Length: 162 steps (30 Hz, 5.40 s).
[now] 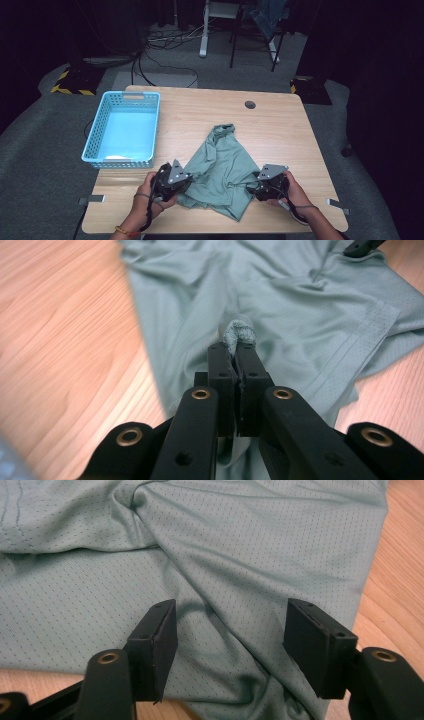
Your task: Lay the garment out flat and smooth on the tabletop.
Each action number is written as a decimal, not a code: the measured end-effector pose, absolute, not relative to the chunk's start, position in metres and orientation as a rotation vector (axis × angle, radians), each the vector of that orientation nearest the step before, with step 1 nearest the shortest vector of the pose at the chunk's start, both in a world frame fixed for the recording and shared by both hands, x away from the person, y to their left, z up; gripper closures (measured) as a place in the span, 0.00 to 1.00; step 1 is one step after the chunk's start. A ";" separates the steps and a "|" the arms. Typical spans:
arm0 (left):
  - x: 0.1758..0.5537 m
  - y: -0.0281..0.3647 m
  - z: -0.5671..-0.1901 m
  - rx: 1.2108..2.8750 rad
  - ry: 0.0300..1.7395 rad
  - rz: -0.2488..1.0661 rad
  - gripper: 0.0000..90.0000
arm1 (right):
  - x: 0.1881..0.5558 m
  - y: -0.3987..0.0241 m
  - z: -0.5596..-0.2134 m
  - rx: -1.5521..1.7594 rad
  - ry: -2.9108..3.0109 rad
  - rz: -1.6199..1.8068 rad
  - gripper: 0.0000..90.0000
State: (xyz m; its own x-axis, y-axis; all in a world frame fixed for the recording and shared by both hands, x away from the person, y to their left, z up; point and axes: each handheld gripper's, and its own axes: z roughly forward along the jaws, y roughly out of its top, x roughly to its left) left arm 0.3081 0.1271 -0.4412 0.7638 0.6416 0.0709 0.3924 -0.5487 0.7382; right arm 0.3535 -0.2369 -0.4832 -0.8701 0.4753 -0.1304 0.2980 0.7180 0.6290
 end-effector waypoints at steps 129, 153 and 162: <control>0.297 0.156 -0.502 2.218 0.875 0.357 0.33 | 0.347 -0.164 -0.434 0.540 2.548 1.177 0.98; 0.297 0.157 -0.503 2.212 0.866 0.360 0.33 | 0.380 -0.242 -0.440 0.802 2.422 1.094 0.98; 0.297 0.157 -0.502 2.215 0.860 0.356 0.33 | 0.393 -0.269 -0.446 0.895 2.373 1.046 0.98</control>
